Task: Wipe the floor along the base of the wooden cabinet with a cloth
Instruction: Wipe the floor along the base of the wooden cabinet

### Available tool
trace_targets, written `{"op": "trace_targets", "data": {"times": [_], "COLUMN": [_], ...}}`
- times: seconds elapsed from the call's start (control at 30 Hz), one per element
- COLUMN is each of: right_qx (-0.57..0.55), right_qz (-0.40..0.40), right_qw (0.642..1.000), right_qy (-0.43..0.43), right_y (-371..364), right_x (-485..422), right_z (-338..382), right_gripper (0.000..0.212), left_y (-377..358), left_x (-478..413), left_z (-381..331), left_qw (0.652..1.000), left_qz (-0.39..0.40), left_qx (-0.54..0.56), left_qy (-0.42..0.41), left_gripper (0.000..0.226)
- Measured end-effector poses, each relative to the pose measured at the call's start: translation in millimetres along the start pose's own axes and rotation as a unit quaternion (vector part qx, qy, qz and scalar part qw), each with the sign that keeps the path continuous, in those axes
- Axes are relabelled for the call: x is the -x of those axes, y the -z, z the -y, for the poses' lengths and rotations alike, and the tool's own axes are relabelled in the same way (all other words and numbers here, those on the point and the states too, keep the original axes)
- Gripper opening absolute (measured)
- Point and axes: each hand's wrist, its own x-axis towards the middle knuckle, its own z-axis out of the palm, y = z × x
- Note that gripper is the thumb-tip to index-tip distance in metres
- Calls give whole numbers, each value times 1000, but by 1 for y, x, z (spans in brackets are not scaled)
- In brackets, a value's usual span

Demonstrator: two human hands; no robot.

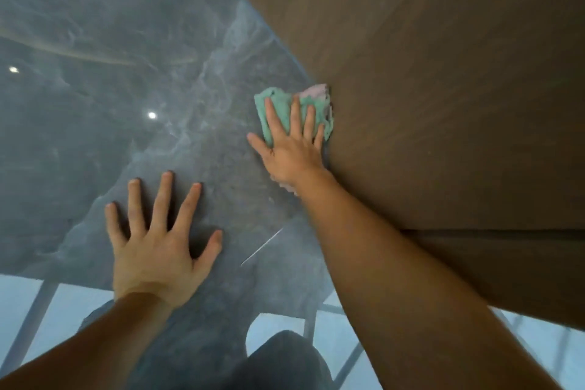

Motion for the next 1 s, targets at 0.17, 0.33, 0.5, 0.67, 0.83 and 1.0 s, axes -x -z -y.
{"op": "trace_targets", "data": {"times": [0.17, 0.33, 0.5, 0.67, 0.83, 1.0], "right_qx": [11, 26, -18, -71, 21, 24], "right_qz": [-49, -10, 0, -17, -22, 59], "right_qw": [998, 996, 995, 992, 999, 996], "right_qy": [-28, -89, -102, -105, -35, -54], "right_y": [-8, -49, -45, -7, -9, -39], "right_x": [19, 188, 145, -21, 46, 223], "right_z": [9, 22, 25, 22, 19, 19], "right_gripper": [70, 85, 78, 70, 73, 85], "left_y": [0, 1, 1, -1, 1, -2], "left_x": [-3, -2, -4, -5, -5, -4], "left_z": [0, 1, 2, 4, 4, 1], "left_qw": [1000, 1000, 1000, 1000, 1000, 1000], "left_qz": [11, 15, 13, 0, -4, -15], "left_qx": [-6, -3, -6, -4, -6, -4], "left_qy": [4, 7, 6, 2, 0, 5], "left_gripper": [82, 84, 83, 80, 81, 82]}}
